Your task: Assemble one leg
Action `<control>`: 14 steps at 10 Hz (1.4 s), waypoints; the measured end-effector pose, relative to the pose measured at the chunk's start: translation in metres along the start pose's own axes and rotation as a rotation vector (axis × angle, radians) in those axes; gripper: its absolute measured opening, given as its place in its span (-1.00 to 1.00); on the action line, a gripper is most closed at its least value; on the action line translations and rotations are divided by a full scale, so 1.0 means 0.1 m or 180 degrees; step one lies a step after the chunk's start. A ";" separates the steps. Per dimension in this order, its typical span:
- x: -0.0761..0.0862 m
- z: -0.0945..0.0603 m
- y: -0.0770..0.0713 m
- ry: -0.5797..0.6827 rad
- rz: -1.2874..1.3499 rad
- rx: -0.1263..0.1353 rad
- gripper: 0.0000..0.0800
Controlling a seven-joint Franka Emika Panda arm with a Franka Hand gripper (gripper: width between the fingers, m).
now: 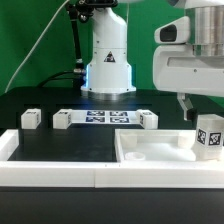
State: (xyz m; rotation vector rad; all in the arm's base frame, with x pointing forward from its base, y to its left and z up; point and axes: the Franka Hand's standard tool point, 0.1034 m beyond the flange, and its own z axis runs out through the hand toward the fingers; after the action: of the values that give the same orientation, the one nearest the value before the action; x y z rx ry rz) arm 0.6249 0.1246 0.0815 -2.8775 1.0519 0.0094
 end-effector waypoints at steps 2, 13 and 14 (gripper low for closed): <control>0.01 0.04 0.01 0.0033 -0.0871 -0.0151 0.62; 0.02 0.04 -0.01 0.0051 -0.2495 -0.0280 -0.02; 0.03 0.04 -0.01 0.0051 -0.2494 -0.0280 -0.27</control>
Offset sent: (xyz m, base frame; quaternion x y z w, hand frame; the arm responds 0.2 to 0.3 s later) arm 0.0090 -0.0087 0.0007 -0.0550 0.0114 -0.2891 0.9556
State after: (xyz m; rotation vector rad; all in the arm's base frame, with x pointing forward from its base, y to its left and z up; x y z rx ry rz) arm 0.6278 0.1243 0.0776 -3.1505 -0.1303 -0.0145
